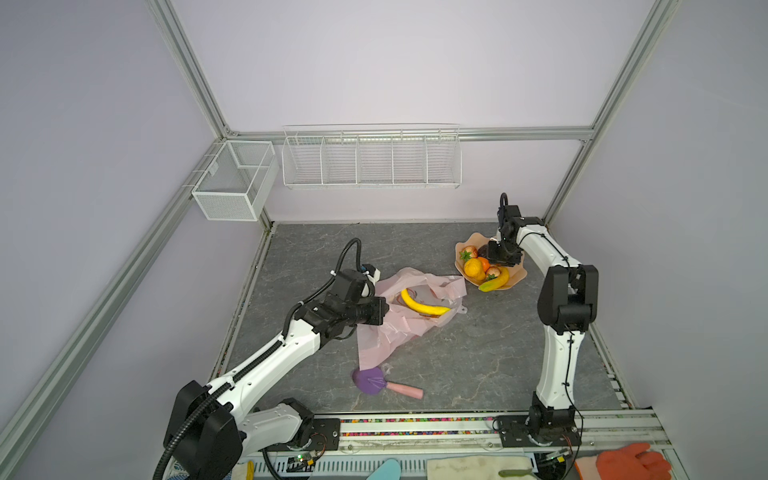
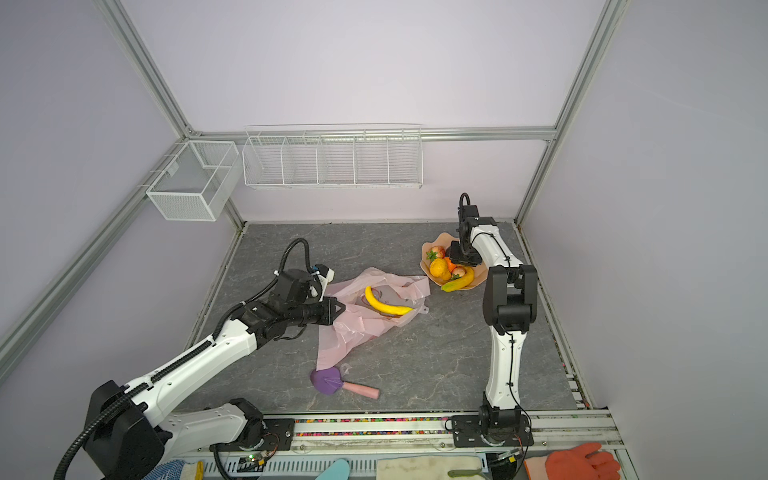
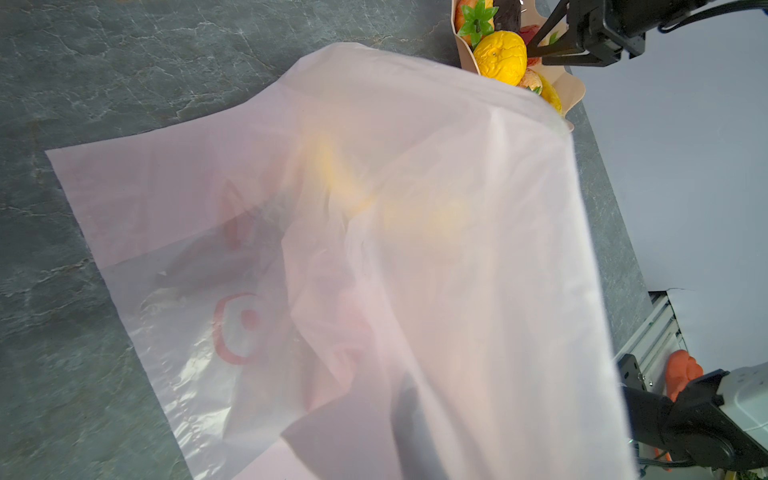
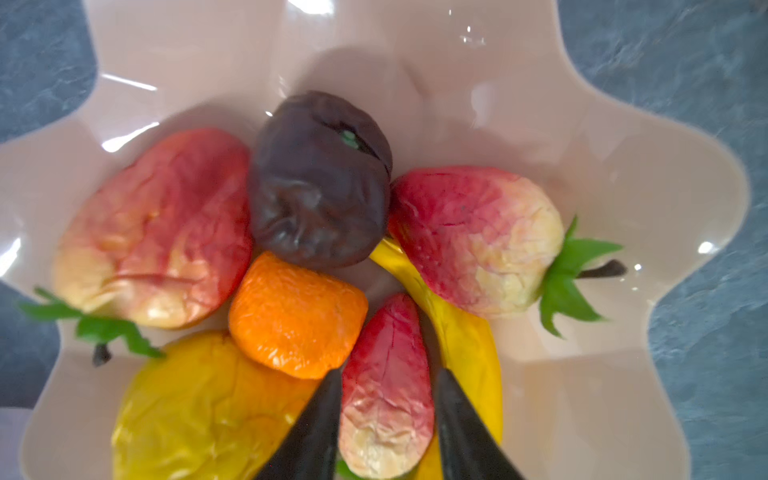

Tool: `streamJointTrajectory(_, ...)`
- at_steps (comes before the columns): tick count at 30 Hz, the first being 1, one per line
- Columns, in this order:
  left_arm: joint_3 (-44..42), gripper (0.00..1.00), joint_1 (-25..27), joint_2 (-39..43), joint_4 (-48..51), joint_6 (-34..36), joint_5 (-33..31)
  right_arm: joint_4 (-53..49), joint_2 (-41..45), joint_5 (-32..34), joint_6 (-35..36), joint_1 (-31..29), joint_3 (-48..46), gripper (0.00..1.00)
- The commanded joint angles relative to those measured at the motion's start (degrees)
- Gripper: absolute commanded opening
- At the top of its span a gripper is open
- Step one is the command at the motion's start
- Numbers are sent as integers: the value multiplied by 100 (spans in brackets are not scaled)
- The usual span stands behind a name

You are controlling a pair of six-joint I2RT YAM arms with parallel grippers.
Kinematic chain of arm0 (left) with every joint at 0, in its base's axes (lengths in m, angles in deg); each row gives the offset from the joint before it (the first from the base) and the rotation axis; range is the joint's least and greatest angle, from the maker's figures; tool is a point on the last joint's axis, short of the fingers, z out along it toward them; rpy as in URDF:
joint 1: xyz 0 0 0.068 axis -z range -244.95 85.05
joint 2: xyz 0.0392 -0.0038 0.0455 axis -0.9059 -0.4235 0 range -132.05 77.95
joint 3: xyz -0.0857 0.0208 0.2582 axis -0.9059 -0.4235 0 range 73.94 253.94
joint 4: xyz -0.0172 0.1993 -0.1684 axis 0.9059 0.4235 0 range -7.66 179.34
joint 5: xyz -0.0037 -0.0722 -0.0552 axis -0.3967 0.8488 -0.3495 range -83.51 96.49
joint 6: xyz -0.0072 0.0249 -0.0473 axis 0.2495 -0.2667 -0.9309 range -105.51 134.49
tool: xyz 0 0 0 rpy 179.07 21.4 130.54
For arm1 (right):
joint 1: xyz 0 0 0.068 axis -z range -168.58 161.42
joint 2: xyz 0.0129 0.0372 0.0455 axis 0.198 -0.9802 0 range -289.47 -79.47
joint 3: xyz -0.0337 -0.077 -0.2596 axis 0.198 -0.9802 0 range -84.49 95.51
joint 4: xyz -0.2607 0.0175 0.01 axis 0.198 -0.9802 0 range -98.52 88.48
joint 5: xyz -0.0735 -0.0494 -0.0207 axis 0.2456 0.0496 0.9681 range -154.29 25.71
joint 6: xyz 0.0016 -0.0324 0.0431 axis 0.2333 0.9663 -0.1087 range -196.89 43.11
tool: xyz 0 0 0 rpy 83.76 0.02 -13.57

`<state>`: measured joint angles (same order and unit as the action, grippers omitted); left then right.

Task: Place the fruits into the plastic bag
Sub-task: 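Lower the right gripper into the bowl toward the red-yellow peach, then close the right gripper on the red-yellow peach in the bowl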

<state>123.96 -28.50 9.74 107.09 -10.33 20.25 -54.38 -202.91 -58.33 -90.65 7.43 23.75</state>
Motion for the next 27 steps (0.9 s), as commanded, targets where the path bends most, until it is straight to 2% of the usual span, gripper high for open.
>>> streamJointTrajectory(1,175,0,38,64,30,90,-17,-160,356,-34,21,6,73,52)
streamJointTrajectory(3,170,0,38,70,28,91,-20,-383,365,-59,56,4,66,61)
streamJointTrajectory(8,171,0,38,77,34,91,-31,-496,547,-33,-75,38,-275,71)
streamJointTrajectory(17,125,0,38,88,21,91,-38,-517,678,-132,-235,91,-794,70)
streamJointTrajectory(27,145,0,38,71,39,109,-33,-291,549,-69,-54,91,-620,69)
